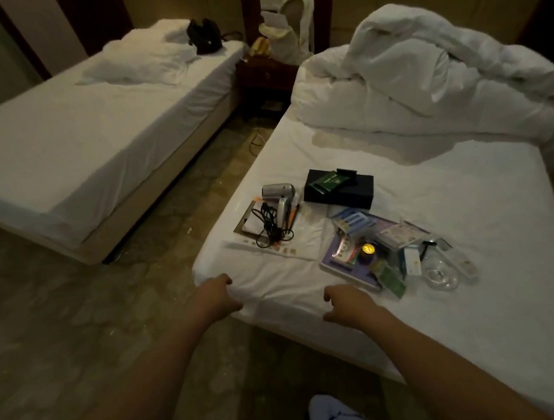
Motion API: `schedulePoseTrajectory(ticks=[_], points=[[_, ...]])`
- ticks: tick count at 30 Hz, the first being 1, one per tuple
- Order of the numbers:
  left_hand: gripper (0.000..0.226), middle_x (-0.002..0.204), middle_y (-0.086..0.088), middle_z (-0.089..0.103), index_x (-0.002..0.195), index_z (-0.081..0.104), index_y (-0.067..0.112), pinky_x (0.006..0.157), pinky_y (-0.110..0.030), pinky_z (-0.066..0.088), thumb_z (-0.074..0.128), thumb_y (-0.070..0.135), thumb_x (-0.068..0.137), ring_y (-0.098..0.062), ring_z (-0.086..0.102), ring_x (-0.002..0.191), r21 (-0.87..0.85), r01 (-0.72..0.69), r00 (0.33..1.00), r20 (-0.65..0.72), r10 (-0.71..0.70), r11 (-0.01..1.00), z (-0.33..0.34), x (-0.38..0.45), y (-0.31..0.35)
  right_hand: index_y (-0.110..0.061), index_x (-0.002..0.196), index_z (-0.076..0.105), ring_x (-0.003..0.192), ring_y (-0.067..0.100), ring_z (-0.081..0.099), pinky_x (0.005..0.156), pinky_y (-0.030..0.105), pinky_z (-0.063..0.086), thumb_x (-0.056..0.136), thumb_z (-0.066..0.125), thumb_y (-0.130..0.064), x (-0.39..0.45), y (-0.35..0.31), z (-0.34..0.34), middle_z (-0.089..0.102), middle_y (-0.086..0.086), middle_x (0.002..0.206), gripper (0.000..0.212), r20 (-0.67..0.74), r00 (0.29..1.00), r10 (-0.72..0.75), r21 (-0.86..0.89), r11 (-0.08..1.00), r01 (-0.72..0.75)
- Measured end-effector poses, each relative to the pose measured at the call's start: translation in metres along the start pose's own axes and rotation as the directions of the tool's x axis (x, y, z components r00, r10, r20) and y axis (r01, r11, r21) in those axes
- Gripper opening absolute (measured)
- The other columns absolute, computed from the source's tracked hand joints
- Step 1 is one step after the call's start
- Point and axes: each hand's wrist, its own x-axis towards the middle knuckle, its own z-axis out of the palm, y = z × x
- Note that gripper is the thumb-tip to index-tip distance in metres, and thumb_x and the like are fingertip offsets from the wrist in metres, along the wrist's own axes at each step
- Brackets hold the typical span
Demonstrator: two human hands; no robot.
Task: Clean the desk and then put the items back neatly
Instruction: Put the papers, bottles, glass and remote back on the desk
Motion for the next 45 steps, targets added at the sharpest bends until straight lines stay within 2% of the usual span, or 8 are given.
schedulePoseTrajectory(ticks=[11, 17, 23, 25, 29, 37, 40, 45], points=[[0.067, 0.130, -0.012, 0.053, 0.136, 0.042, 0.013, 0.080, -0.028, 0.044, 0.071, 0.034, 0.080, -0.024, 0.055, 0.111, -0.029, -0.006, 0.996, 0.094, 0.008, 1.000, -0.068, 0.184, 0.010, -0.011, 0.134, 0.038, 0.119, 0.027, 0.051, 0.092, 0.034, 0.046, 0.085, 0.066, -0.038, 0.142, -0.027, -0.063, 0.051, 0.011, 0.133, 0.063, -0.008, 0.987, 0.159, 0.211, 0.965, -0.153], [0.077, 0.135, -0.017, 0.047, 0.139, 0.035, 0.007, 0.090, -0.033, 0.043, 0.073, 0.035, 0.079, -0.031, 0.049, 0.121, -0.117, 0.029, 0.980, 0.198, -0.005, 0.993, -0.086, 0.305, 0.008, -0.010, 0.149, 0.016, 0.137, 0.025, 0.033, 0.110, 0.036, 0.032, 0.083, 0.068, -0.044, 0.229, -0.048, -0.073, 0.028, 0.010, 0.153, 0.091, 0.095, 0.944, 0.316, 0.343, 0.880, -0.329], [0.078, 0.137, -0.019, 0.047, 0.141, 0.034, 0.004, 0.097, -0.037, 0.044, 0.074, 0.032, 0.080, -0.031, 0.048, 0.123, -0.206, 0.175, 0.933, 0.348, -0.095, 0.963, -0.078, 0.409, -0.002, -0.005, 0.142, 0.031, 0.130, 0.026, 0.041, 0.101, 0.031, 0.036, 0.081, 0.072, -0.037, 0.332, -0.070, -0.086, 0.041, 0.014, 0.142, 0.080, 0.114, 0.893, 0.435, 0.500, 0.752, -0.430], [0.076, 0.134, -0.018, 0.050, 0.140, 0.036, 0.004, 0.094, -0.036, 0.044, 0.073, 0.032, 0.080, -0.031, 0.050, 0.120, -0.168, 0.184, 0.913, 0.394, -0.105, 0.969, -0.066, 0.430, -0.001, -0.005, 0.139, 0.034, 0.126, 0.028, 0.043, 0.097, 0.032, 0.039, 0.077, 0.076, -0.038, 0.356, -0.072, -0.080, 0.045, 0.013, 0.135, 0.082, 0.111, 0.883, 0.456, 0.520, 0.731, -0.443], [0.065, 0.127, -0.017, 0.053, 0.134, 0.041, 0.004, 0.084, -0.032, 0.043, 0.071, 0.027, 0.081, -0.031, 0.053, 0.113, -0.129, 0.182, 0.883, 0.457, -0.105, 0.975, -0.039, 0.462, 0.004, -0.007, 0.146, 0.022, 0.126, 0.029, 0.037, 0.101, 0.038, 0.039, 0.073, 0.078, -0.043, 0.399, -0.072, -0.066, 0.039, 0.013, 0.137, 0.099, 0.136, 0.854, 0.503, 0.480, 0.720, -0.501], [0.074, 0.134, -0.017, 0.049, 0.140, 0.036, 0.005, 0.089, -0.029, 0.041, 0.073, 0.029, 0.081, -0.030, 0.051, 0.119, -0.084, 0.252, 0.841, 0.512, -0.176, 0.964, -0.011, 0.508, -0.015, -0.005, 0.150, 0.004, 0.137, 0.033, 0.025, 0.110, 0.043, 0.031, 0.075, 0.076, -0.044, 0.478, -0.069, -0.038, 0.018, 0.015, 0.153, 0.111, 0.156, 0.768, 0.621, 0.490, 0.627, -0.606], [0.062, 0.125, -0.016, 0.057, 0.133, 0.043, 0.004, 0.079, -0.024, 0.039, 0.071, 0.026, 0.082, -0.027, 0.056, 0.110, -0.115, 0.261, 0.854, 0.490, -0.174, 0.959, -0.002, 0.515, -0.017, -0.002, 0.150, 0.000, 0.134, 0.035, 0.028, 0.108, 0.043, 0.031, 0.075, 0.076, -0.045, 0.488, -0.066, -0.034, 0.020, 0.017, 0.151, 0.114, 0.138, 0.743, 0.655, 0.498, 0.603, -0.623], [0.048, 0.109, -0.011, 0.060, 0.116, 0.049, 0.004, 0.071, -0.026, 0.039, 0.074, 0.026, 0.080, -0.023, 0.057, 0.093, -0.155, 0.249, 0.899, 0.405, -0.169, 0.956, 0.013, 0.520, 0.000, -0.001, 0.147, -0.015, 0.142, 0.033, 0.017, 0.114, 0.039, 0.022, 0.071, 0.074, -0.057, 0.498, -0.066, -0.027, 0.003, 0.017, 0.157, 0.130, 0.141, 0.747, 0.650, 0.534, 0.585, -0.611]])
